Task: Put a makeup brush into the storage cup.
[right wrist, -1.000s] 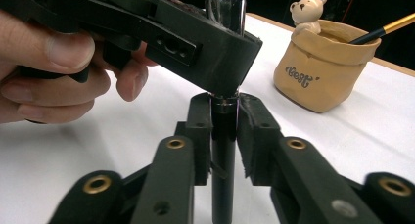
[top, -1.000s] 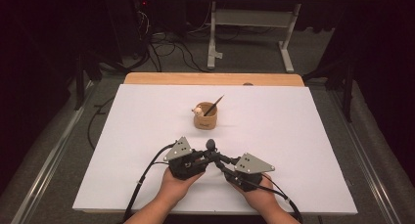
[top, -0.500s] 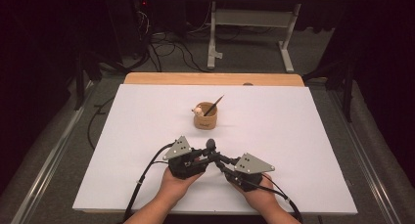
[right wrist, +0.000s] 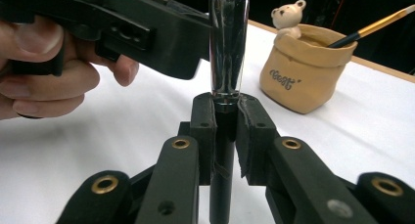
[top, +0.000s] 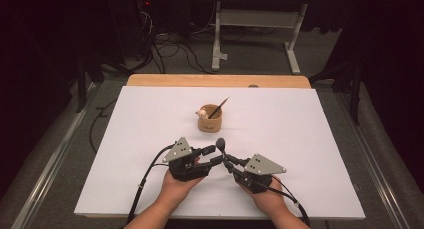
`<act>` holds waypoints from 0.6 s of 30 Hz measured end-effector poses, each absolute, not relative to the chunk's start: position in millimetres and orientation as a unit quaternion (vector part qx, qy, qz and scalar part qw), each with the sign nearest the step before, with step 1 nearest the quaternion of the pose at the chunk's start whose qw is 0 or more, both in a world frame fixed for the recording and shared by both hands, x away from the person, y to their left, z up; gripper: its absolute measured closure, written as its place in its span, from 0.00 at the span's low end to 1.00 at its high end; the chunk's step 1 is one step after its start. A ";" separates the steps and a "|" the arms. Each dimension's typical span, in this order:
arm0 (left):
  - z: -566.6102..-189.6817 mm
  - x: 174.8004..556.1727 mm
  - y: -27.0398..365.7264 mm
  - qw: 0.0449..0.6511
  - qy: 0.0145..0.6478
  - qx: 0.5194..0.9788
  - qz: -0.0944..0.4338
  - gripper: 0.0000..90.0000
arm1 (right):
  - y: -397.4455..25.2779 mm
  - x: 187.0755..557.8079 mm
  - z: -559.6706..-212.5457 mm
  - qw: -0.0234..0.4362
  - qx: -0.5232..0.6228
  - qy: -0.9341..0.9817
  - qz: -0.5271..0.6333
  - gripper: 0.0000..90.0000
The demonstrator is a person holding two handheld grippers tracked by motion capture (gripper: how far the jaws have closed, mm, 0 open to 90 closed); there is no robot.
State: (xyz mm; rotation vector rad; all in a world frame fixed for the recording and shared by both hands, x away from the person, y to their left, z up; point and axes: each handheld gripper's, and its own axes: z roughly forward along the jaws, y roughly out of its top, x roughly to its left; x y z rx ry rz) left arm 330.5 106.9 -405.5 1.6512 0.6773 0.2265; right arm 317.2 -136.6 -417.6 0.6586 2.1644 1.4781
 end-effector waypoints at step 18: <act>-406.9 332.7 122.0 0.591 0.311 0.732 0.135 0.39 | -148.7 320.1 -411.7 0.231 0.250 0.772 0.537 0.90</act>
